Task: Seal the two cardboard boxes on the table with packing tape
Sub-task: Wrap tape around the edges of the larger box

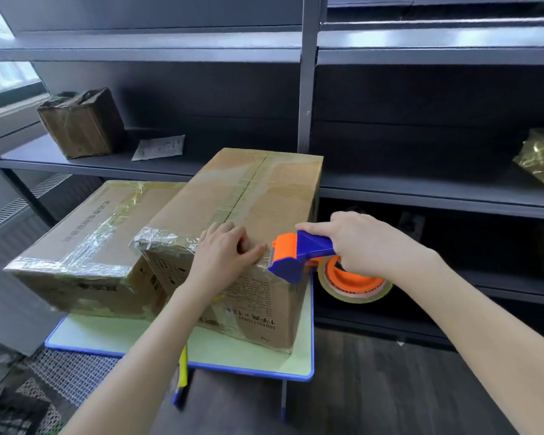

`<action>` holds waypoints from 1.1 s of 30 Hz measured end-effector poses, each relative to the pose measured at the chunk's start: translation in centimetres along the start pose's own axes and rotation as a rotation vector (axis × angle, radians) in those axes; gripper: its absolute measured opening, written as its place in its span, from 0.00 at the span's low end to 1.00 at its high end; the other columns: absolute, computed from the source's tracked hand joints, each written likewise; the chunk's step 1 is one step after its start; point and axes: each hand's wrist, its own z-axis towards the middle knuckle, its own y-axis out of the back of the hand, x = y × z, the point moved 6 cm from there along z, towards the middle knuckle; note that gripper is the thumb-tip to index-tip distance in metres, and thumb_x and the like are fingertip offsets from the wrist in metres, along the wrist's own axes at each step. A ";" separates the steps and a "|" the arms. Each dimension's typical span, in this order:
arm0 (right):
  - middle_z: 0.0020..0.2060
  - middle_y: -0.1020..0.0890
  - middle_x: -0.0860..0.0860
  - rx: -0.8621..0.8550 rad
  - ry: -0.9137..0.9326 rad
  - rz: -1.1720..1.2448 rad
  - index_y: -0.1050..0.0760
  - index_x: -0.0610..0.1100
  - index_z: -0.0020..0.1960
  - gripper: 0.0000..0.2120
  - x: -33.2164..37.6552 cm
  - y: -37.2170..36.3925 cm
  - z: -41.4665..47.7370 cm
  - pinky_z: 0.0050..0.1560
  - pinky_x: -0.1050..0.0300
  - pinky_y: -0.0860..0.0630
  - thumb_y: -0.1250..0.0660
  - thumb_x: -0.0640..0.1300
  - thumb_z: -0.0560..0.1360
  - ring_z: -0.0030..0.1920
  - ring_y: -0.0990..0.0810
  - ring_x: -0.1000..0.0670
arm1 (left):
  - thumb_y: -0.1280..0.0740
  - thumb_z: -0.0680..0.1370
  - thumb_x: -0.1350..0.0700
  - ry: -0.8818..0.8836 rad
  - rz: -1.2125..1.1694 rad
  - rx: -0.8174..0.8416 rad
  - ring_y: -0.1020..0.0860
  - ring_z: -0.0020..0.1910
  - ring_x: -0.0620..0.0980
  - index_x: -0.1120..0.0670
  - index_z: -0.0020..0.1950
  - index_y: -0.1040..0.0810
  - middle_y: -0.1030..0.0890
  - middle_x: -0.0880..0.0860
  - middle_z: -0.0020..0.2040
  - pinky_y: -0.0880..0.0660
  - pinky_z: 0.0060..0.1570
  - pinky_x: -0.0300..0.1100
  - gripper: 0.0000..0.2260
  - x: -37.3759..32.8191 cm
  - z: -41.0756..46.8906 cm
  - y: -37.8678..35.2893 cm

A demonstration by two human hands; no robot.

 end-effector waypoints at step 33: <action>0.37 0.37 0.57 0.022 -0.209 -0.041 0.51 0.67 0.72 0.39 -6.4 1.6 -8.1 0.38 0.60 0.37 0.39 0.38 0.72 0.40 0.33 0.53 | 0.37 0.73 0.37 -0.019 0.033 0.226 0.35 0.48 0.50 0.51 0.38 0.33 0.31 0.47 0.42 0.41 0.48 0.42 0.18 -0.1 0.8 -0.7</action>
